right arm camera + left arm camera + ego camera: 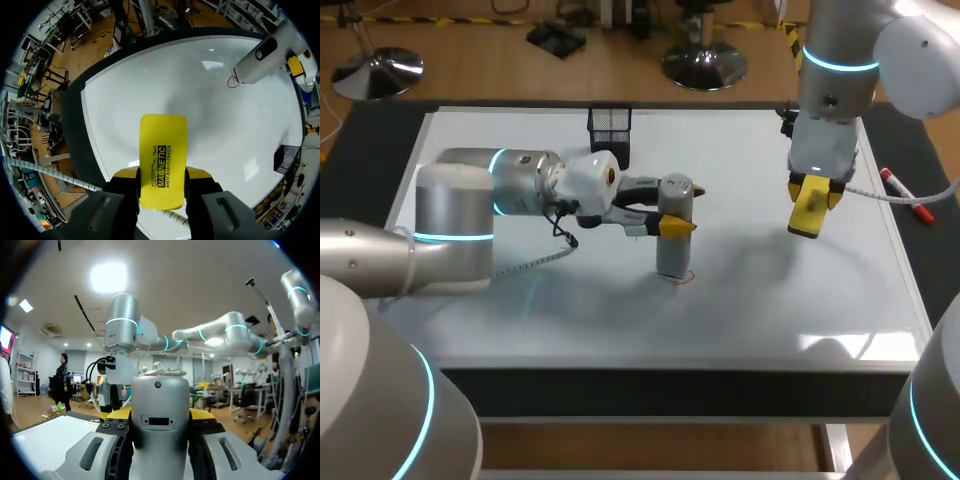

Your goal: Pick up the inspection probe, press it on each red-marked spot on the whiteboard one by one, put down the probe, pick up the eraser, and wipe off all the red marks.

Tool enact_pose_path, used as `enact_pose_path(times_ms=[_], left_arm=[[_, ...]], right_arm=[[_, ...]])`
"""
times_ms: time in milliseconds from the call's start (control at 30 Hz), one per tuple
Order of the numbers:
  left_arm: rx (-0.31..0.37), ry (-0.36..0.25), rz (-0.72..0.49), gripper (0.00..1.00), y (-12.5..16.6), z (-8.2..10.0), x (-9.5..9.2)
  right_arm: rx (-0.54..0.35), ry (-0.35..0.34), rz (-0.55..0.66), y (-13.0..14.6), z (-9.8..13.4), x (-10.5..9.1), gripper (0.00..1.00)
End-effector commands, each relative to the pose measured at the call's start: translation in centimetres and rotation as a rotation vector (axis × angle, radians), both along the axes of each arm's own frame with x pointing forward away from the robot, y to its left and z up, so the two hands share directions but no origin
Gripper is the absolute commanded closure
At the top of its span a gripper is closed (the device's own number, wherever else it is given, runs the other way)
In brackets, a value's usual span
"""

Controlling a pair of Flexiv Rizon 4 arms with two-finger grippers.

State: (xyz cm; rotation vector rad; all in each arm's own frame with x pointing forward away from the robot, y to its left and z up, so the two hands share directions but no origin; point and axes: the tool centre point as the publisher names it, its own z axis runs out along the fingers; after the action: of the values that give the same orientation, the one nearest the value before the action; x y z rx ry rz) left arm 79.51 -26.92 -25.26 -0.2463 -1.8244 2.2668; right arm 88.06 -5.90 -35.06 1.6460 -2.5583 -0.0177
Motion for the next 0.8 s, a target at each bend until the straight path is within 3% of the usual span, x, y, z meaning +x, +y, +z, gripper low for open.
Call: enact_pose_path(times_ms=[33, 800], left_arm=[[-0.011, 0.003, -0.025, 1.0, -0.4, -0.7, 0.7], [0.0, 0.031, -0.035, 1.0, -1.6, -1.7, 0.1]], right_arm=[[-0.002, -0.002, 0.002, -0.1, 0.0, 0.0, 1.0], [-0.002, -0.002, 0.002, -0.1, 0.0, 0.0, 1.0]])
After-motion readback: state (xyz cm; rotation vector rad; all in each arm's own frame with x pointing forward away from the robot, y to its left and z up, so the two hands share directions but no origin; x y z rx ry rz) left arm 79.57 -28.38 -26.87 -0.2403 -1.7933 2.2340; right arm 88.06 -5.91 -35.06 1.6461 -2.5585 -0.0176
